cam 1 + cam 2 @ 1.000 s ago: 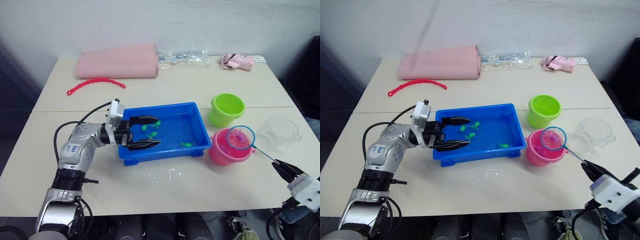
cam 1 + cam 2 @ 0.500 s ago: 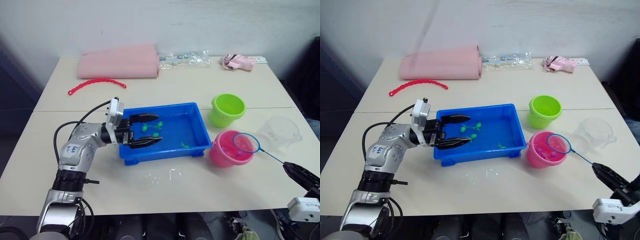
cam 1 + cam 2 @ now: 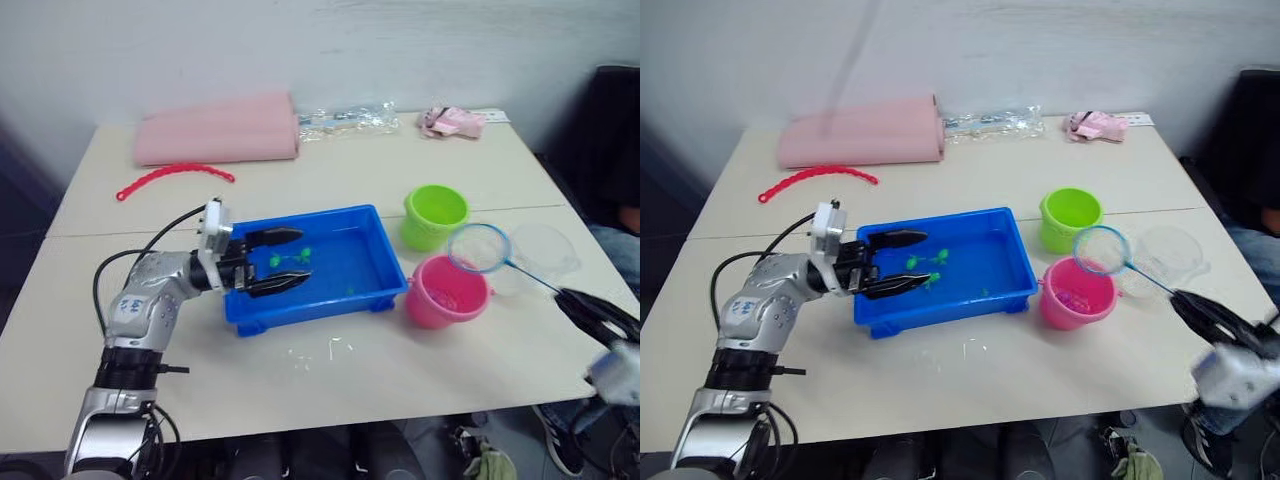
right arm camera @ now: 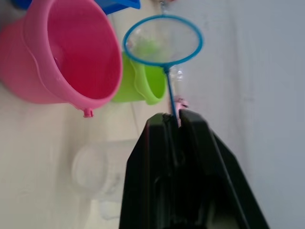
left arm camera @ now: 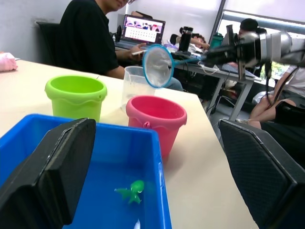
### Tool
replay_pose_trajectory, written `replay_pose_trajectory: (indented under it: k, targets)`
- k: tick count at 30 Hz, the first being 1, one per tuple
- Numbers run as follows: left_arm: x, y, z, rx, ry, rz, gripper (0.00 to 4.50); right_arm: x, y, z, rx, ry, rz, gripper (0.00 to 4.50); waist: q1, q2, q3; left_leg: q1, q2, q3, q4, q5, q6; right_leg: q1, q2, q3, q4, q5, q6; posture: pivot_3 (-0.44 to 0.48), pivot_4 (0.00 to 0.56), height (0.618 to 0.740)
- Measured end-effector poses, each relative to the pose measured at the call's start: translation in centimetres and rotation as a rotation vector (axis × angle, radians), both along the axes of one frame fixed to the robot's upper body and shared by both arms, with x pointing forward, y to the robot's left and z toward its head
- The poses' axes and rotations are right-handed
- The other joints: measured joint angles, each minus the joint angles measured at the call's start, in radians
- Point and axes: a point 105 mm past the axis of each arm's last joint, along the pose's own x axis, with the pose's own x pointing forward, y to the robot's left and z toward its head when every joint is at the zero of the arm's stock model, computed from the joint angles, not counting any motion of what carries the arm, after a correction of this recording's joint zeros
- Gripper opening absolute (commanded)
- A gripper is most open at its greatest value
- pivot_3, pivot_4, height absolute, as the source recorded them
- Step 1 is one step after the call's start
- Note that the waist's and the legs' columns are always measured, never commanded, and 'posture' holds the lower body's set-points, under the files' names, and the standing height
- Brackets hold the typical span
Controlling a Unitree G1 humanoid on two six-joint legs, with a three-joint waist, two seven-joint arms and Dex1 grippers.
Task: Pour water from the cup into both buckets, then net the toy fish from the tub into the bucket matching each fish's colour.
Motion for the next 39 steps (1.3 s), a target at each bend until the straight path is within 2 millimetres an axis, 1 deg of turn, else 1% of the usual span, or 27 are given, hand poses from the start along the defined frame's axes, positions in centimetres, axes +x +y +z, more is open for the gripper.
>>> replay_pose_trajectory:
  k: [2, 3, 4, 6, 7, 10, 11, 13, 15, 17, 20, 22, 25, 29, 33, 35, 39]
  targets:
    - [-0.1, 0.8, -0.2, 0.009, -0.005, 0.03, 4.47, 2.0, 2.9, 1.8, 0.0, 0.056, 0.09, 0.0, 0.004, 0.0, 0.0, 0.0, 0.002, -0.002, 0.0, 0.0, -0.001, 0.0, 0.0, -0.001, 0.0, 0.0, 0.0, 0.0, 0.15, 0.74]
    - [-0.1, 1.2, -0.4, 0.014, -0.006, 0.046, 4.47, 2.8, 4.0, 2.2, -0.006, 0.089, 0.116, 0.0, 0.008, 0.0, 0.0, -0.001, 0.002, -0.002, 0.0, 0.0, -0.001, -0.001, -0.001, -0.002, 0.0, -0.001, -0.001, 0.0, 0.15, 0.74]
    - [-0.1, 1.4, -0.4, 0.015, -0.007, 0.052, 4.47, 3.2, 4.5, 2.2, -0.012, 0.106, 0.123, 0.0, 0.01, 0.0, 0.0, -0.001, 0.002, -0.002, 0.0, 0.0, -0.001, -0.001, -0.001, -0.002, 0.0, -0.001, -0.001, 0.0, 0.15, 0.74]
    - [-0.3, 2.4, -1.0, 0.028, -0.005, 0.104, 4.47, 4.9, 6.5, 2.6, -0.031, 0.173, 0.152, 0.0, 0.023, 0.0, 0.0, -0.005, 0.002, -0.004, 0.001, -0.001, -0.002, -0.003, -0.001, -0.005, -0.002, -0.001, -0.002, 0.0, 0.15, 0.74]
    - [-0.5, 3.2, -1.3, 0.043, -0.001, 0.13, 4.47, 5.8, 7.2, 2.3, -0.049, 0.213, 0.156, 0.0, 0.027, 0.0, 0.0, -0.006, 0.002, -0.004, 0.001, -0.002, -0.002, -0.003, -0.001, -0.006, -0.003, -0.001, -0.002, 0.0, 0.15, 0.74]
    - [-1.0, 3.9, -1.4, 0.06, -0.015, 0.161, 4.47, 7.4, 8.1, 1.9, -0.087, 0.27, 0.156, 0.0, 0.032, 0.0, 0.0, -0.007, 0.0, -0.002, 0.002, -0.004, 0.001, -0.003, -0.002, -0.007, -0.006, -0.001, -0.001, 0.0, 0.15, 0.74]
    - [-1.4, 4.3, -1.6, 0.077, -0.019, 0.178, 4.47, 8.2, 8.7, 1.8, -0.11, 0.286, 0.16, 0.0, 0.03, 0.0, 0.0, -0.007, 0.0, -0.001, 0.003, -0.004, 0.002, -0.003, -0.002, -0.007, -0.006, 0.0, -0.001, 0.0, 0.15, 0.74]
    - [-1.8, 5.0, -1.6, 0.092, -0.03, 0.206, 4.47, 9.4, 9.2, 1.3, -0.164, 0.331, 0.158, 0.0, 0.027, 0.0, 0.0, -0.007, -0.001, -0.001, 0.003, -0.004, 0.002, -0.003, -0.003, -0.007, -0.007, 0.0, 0.0, 0.0, 0.15, 0.74]
    - [-2.1, 5.5, -1.5, 0.105, -0.045, 0.226, 4.47, 10.1, 9.3, 0.7, -0.211, 0.375, 0.158, 0.0, 0.03, 0.0, 0.0, -0.007, 0.0, -0.001, 0.003, -0.004, 0.002, -0.003, -0.003, -0.008, -0.007, 0.0, 0.0, 0.0, 0.15, 0.74]
    - [-2.4, 6.1, -1.6, 0.123, -0.047, 0.246, 4.47, 10.6, 9.2, 0.0, -0.262, 0.44, 0.163, 0.0, 0.029, 0.0, 0.001, -0.007, 0.0, -0.001, 0.002, -0.004, 0.002, -0.003, -0.003, -0.008, -0.007, 0.0, 0.0, 0.0, 0.15, 0.74]
    - [-2.7, 6.5, -1.7, 0.132, -0.05, 0.259, 4.47, 10.9, 9.4, -0.6, -0.311, 0.507, 0.187, 0.0, 0.023, 0.001, 0.001, -0.007, 0.0, -0.001, 0.002, -0.004, 0.002, -0.003, -0.003, -0.008, -0.007, 0.0, 0.0, 0.0, 0.15, 0.74]
    - [-2.9, 6.4, -1.7, 0.134, -0.057, 0.258, 4.47, 11.1, 9.5, -0.6, -0.332, 0.52, 0.2, 0.0, 0.021, 0.001, 0.001, -0.007, 0.0, -0.001, 0.002, -0.004, 0.002, -0.003, -0.003, -0.008, -0.007, 0.0, 0.0, 0.0, 0.15, 0.74]
    - [-3.0, 6.2, -1.4, 0.136, -0.071, 0.27, 4.47, 11.5, 10.7, -0.6, -0.369, 0.55, 0.254, 0.0, 0.012, 0.001, 0.001, -0.007, 0.0, -0.001, 0.002, -0.004, 0.002, -0.003, -0.003, -0.008, -0.006, 0.0, 0.0, 0.0, 0.15, 0.74]
    - [-3.3, 5.9, -1.1, 0.14, -0.084, 0.275, 4.47, 11.8, 10.9, -1.3, -0.419, 0.601, 0.268, 0.0, 0.01, 0.001, 0.001, -0.007, 0.0, 0.0, 0.002, -0.005, 0.001, -0.004, -0.003, -0.008, -0.006, 0.0, 0.0, 0.0, 0.15, 0.74]
    - [-3.4, 5.8, -1.0, 0.14, -0.078, 0.281, 4.47, 12.5, 11.1, -1.1, -0.456, 0.613, 0.263, 0.0, 0.01, 0.002, 0.002, -0.007, 0.001, 0.001, 0.002, -0.005, 0.001, -0.004, -0.002, -0.008, -0.005, 0.0, 0.0, 0.0, 0.15, 0.74]
    - [-3.4, 5.7, -1.0, 0.14, -0.078, 0.283, 4.47, 12.7, 11.3, -1.0, -0.461, 0.629, 0.267, 0.0, 0.01, 0.002, 0.002, -0.007, 0.001, 0.001, 0.002, -0.005, 0.001, -0.004, -0.002, -0.008, -0.006, 0.0, 0.0, 0.0, 0.15, 0.74]
    - [-3.5, 5.6, -0.8, 0.142, -0.088, 0.281, 4.47, 12.5, 12.1, -1.9, -0.433, 0.718, 0.296, 0.0, 0.01, 0.002, 0.002, -0.007, 0.001, 0.001, 0.002, -0.005, 0.001, -0.004, -0.002, -0.008, -0.005, 0.0, 0.0, 0.0, 0.15, 0.74]
